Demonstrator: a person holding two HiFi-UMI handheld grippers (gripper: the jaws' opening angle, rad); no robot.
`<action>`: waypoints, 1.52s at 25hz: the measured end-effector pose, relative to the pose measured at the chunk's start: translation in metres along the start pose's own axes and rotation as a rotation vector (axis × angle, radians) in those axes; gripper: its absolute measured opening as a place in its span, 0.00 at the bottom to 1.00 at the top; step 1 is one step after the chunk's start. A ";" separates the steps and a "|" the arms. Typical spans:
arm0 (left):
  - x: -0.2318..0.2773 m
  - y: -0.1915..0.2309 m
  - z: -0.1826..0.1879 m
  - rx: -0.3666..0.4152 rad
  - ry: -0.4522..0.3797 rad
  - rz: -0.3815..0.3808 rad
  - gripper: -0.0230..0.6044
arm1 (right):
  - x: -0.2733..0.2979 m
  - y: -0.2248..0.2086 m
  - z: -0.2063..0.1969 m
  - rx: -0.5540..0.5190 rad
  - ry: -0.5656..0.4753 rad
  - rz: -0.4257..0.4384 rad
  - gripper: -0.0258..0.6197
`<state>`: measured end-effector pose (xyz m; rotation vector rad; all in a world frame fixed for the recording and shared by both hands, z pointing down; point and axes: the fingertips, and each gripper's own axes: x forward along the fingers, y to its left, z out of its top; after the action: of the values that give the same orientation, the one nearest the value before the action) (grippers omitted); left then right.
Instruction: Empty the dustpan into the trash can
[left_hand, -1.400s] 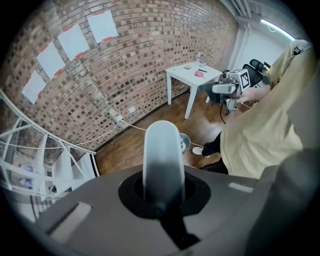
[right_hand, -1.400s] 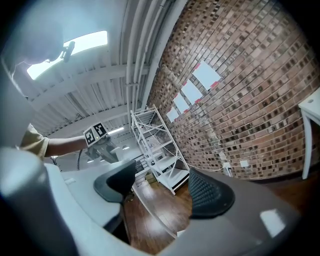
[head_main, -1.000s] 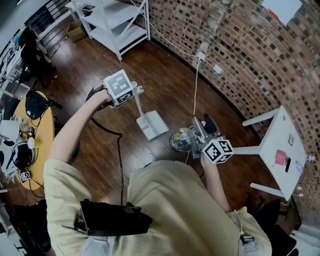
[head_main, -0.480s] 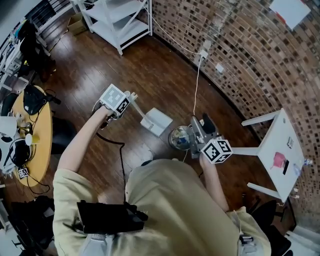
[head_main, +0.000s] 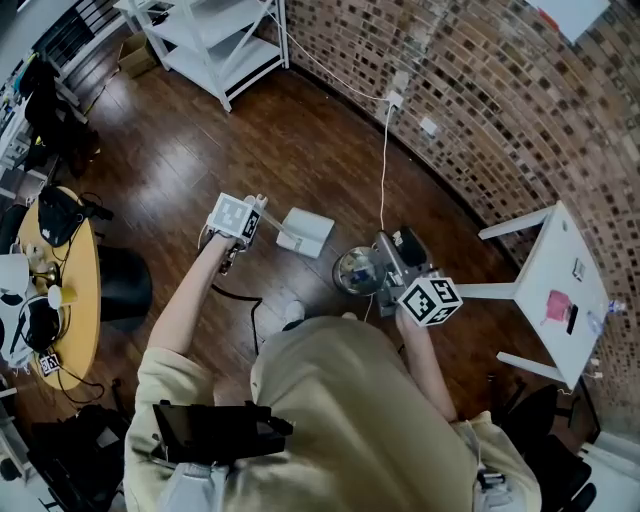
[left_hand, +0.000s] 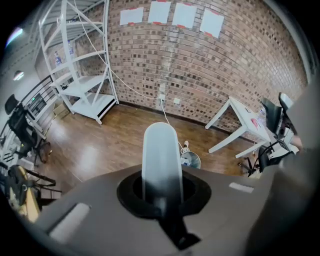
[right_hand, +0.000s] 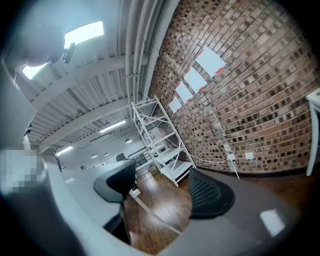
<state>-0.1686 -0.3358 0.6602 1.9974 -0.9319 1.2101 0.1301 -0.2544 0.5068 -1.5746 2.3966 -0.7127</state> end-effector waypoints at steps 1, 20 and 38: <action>0.006 0.002 -0.005 -0.014 0.005 0.012 0.04 | -0.002 -0.001 0.000 0.001 -0.001 -0.007 0.54; 0.117 0.027 -0.030 0.043 -0.064 0.165 0.04 | -0.021 -0.019 0.000 0.002 -0.023 -0.081 0.54; 0.133 -0.012 -0.096 0.002 -0.036 0.070 0.27 | -0.044 -0.030 -0.005 0.021 -0.031 -0.106 0.54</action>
<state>-0.1604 -0.2867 0.8174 2.0087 -1.0264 1.2170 0.1709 -0.2229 0.5211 -1.7027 2.2908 -0.7243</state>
